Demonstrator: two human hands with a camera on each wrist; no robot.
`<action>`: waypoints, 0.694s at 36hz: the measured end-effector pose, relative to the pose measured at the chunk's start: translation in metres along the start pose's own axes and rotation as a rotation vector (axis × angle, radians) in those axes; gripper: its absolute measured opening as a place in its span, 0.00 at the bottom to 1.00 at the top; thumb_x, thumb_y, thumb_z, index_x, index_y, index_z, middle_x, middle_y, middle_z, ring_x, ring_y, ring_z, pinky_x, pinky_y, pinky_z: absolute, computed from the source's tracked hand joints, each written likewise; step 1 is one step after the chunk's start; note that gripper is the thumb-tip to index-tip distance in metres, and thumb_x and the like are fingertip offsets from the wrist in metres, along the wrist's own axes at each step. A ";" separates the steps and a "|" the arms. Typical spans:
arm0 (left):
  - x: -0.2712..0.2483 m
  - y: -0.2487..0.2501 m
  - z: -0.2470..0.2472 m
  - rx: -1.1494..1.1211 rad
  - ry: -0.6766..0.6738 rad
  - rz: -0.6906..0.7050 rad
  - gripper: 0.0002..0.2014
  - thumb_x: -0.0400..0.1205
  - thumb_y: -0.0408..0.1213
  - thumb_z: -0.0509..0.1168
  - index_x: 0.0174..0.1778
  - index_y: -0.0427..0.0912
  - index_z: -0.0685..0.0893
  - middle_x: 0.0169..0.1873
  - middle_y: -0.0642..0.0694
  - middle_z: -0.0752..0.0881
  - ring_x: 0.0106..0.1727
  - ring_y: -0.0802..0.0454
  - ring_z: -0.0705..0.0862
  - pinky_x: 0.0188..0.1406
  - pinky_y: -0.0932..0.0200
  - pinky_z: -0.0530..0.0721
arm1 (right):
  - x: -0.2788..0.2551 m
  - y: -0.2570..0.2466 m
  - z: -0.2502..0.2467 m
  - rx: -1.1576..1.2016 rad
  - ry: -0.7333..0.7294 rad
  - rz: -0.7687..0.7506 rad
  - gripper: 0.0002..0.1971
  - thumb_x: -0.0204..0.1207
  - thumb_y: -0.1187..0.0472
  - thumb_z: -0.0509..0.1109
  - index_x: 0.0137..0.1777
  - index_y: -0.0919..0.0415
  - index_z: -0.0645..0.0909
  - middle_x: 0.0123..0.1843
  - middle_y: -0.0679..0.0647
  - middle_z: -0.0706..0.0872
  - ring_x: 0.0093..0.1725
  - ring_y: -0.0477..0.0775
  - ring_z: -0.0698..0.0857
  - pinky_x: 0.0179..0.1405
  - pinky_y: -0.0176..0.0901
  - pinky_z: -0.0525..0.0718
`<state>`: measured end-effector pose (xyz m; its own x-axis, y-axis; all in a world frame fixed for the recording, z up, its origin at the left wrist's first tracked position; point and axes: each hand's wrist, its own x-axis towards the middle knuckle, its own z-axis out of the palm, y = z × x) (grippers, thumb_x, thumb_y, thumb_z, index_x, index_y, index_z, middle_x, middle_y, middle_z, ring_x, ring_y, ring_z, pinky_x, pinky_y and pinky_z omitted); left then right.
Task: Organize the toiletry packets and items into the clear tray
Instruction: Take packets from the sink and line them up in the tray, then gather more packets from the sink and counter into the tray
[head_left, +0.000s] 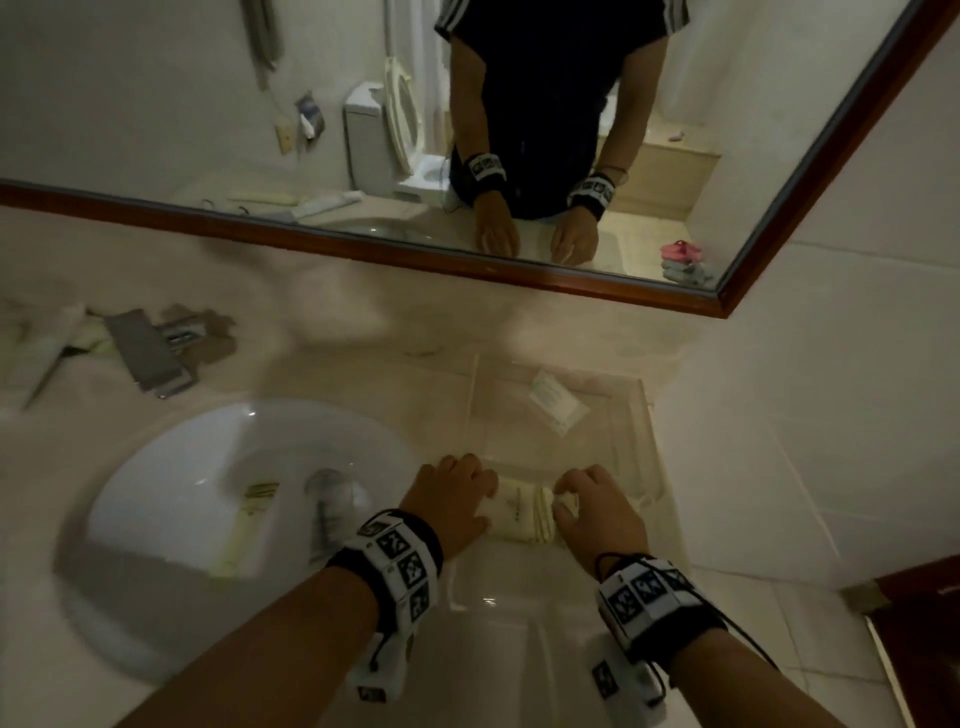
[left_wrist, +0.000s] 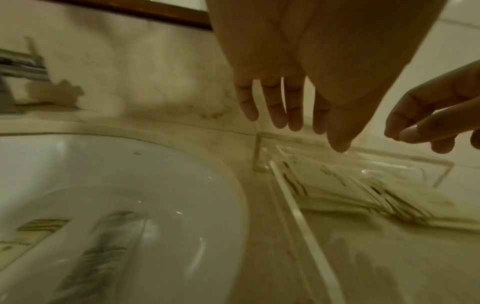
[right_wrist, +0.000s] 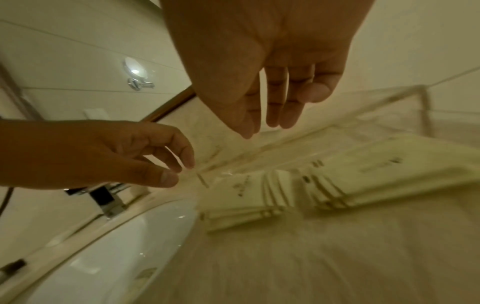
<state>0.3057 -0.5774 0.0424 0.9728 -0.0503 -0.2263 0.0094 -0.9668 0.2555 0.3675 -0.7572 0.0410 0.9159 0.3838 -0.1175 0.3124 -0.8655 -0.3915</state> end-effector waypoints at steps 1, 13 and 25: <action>-0.006 -0.005 -0.004 -0.012 0.014 -0.024 0.17 0.82 0.45 0.60 0.66 0.48 0.73 0.67 0.47 0.72 0.67 0.45 0.72 0.65 0.50 0.71 | 0.002 -0.009 -0.001 0.007 -0.001 -0.028 0.08 0.77 0.55 0.66 0.54 0.54 0.79 0.56 0.51 0.78 0.51 0.54 0.81 0.44 0.45 0.81; -0.091 -0.077 -0.036 -0.069 0.094 -0.331 0.16 0.84 0.48 0.58 0.66 0.49 0.73 0.66 0.46 0.73 0.67 0.43 0.74 0.68 0.47 0.71 | 0.007 -0.121 0.010 0.034 -0.195 -0.260 0.07 0.78 0.54 0.61 0.49 0.52 0.80 0.50 0.52 0.85 0.47 0.55 0.82 0.43 0.41 0.77; -0.174 -0.174 -0.032 -0.134 0.145 -0.509 0.16 0.84 0.49 0.58 0.67 0.51 0.72 0.68 0.49 0.73 0.68 0.45 0.73 0.68 0.49 0.71 | -0.005 -0.225 0.061 -0.049 -0.297 -0.411 0.08 0.80 0.55 0.59 0.46 0.54 0.79 0.46 0.53 0.85 0.43 0.55 0.82 0.43 0.46 0.83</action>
<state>0.1424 -0.3922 0.0674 0.8595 0.4598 -0.2232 0.5076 -0.8192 0.2671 0.2778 -0.5450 0.0741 0.6058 0.7647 -0.2198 0.6501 -0.6350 -0.4173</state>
